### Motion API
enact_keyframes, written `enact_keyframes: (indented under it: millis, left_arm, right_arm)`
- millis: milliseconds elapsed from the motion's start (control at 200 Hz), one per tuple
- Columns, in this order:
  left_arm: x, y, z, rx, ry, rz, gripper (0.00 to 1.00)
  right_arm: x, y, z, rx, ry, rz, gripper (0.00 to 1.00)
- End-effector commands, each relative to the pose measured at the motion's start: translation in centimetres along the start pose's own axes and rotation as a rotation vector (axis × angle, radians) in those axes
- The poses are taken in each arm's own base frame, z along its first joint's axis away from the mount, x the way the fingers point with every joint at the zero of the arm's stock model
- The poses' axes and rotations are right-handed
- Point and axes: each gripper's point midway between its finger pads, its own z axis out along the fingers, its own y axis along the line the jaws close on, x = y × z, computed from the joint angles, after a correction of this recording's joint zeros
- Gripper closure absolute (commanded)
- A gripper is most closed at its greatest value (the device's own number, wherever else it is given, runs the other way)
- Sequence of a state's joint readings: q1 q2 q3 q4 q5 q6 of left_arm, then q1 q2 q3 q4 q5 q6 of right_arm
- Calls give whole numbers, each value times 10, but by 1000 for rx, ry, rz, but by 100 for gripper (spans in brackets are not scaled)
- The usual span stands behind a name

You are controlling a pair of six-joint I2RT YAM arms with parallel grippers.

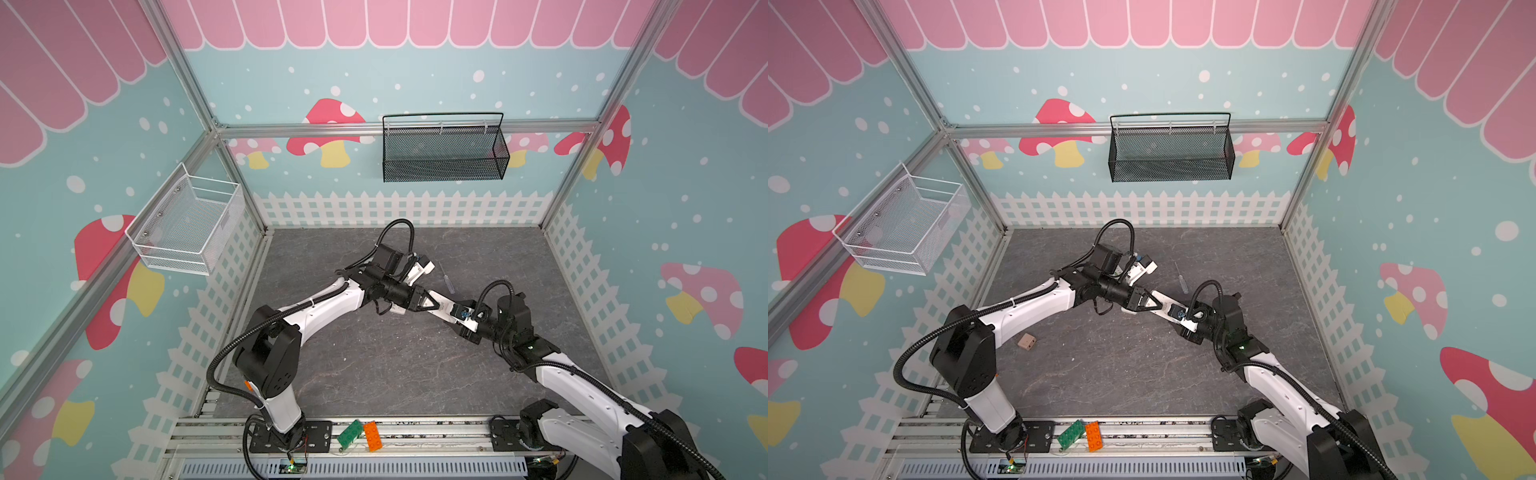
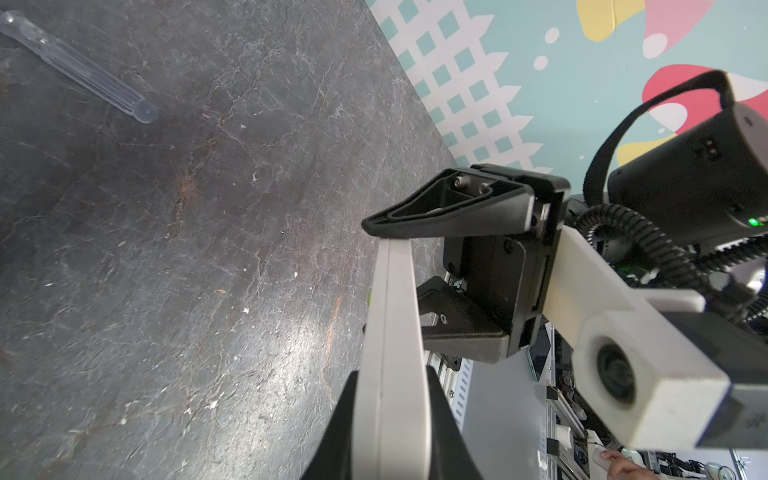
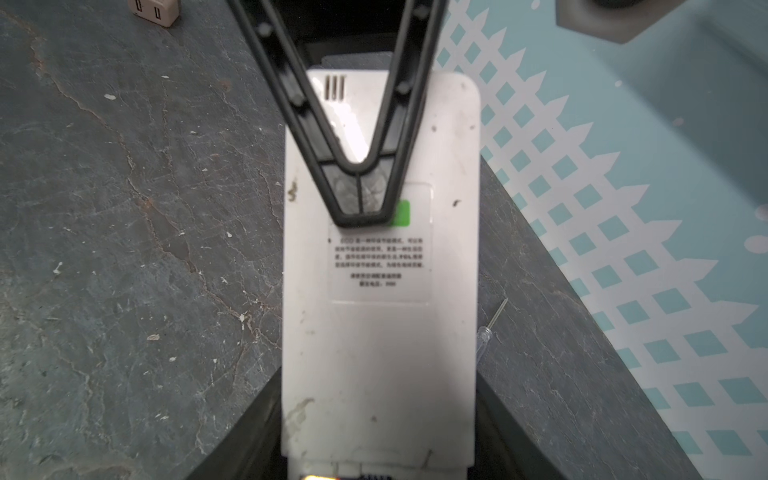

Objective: Unload the batteries from the remote control

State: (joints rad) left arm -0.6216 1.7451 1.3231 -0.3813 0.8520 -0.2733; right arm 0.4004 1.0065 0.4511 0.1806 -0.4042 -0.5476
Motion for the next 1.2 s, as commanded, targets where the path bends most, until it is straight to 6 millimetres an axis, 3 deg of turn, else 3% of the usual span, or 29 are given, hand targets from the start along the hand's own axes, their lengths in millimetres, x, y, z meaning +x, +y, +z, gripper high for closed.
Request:
enact_keyframes:
  millis: [0, 80, 190, 495, 746, 926, 1196]
  left_arm:
    - [-12, 8, -12, -41, -44, -63, 97]
    - [-16, 14, -17, -62, -70, -76, 99]
    - [-21, 20, -27, -71, -100, -110, 99]
    - [-26, 55, -56, -198, -178, -152, 100]
    - [-22, 88, -74, -369, -199, -166, 100]
    - [-21, 98, -80, -390, -219, -208, 100]
    - [-26, 93, -83, -355, -240, -212, 100]
  right_arm:
    - [-12, -5, -3, 25, -41, -33, 60]
    - [-11, -6, -7, 46, -39, -27, 51]
    - [-13, -9, -10, 64, -41, 3, 45]
    - [-25, -22, -26, 137, -66, 72, 39]
    - [-33, -66, -33, 313, -44, 245, 30]
    - [-19, -99, -18, 411, 45, 455, 28]
    - [13, -118, 36, 376, 198, 740, 30]
